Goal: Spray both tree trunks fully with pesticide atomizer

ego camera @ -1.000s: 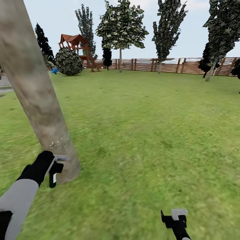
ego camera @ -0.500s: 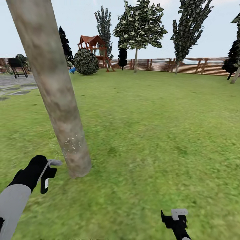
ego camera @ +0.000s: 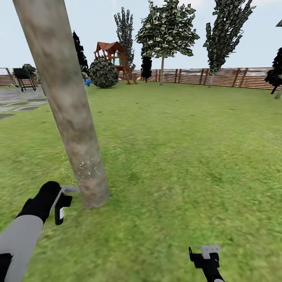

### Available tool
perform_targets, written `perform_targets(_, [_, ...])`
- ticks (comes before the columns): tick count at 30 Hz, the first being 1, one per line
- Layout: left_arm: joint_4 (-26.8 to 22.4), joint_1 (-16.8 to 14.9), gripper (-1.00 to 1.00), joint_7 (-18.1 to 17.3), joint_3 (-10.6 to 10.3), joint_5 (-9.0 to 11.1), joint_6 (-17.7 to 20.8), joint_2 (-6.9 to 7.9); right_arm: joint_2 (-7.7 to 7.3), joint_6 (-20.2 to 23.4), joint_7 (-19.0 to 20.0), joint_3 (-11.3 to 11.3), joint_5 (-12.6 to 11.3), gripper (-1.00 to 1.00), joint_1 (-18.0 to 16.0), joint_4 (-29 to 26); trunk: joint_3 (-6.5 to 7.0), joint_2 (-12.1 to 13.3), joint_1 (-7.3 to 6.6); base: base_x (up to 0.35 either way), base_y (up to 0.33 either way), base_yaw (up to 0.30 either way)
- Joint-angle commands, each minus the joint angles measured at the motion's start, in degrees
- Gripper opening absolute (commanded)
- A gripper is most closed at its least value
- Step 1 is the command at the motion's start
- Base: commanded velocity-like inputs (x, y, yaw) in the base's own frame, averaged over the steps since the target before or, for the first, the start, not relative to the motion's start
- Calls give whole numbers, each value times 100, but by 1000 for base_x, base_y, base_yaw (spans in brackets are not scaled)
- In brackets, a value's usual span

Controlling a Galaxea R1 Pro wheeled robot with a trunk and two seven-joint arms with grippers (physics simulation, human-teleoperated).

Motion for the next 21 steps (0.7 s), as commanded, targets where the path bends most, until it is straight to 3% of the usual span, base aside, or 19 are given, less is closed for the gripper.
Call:
perform_targets(1, [-6,8,-100,-63,95,-7,19,38,1,-18,-17,-46,61,100,-4,6,-5,-2,-1,0,0,0])
perform_targets(4, [-2,23,-100,-59,127,-11,-5,22,1,-18,-17,-46,61,100,-4,6,-5,-2,-1,18,-81,0])
perform_targets(9, [3,26,-100,-58,145,-13,-18,-132,1,-18,-17,-46,61,100,-4,6,-5,-2,-1,49,-240,0])
perform_targets(21, [73,152,-100,-58,173,-40,-258,-23,5,-18,-17,-46,60,100,-4,6,-5,-2,-1,-75,-244,45])
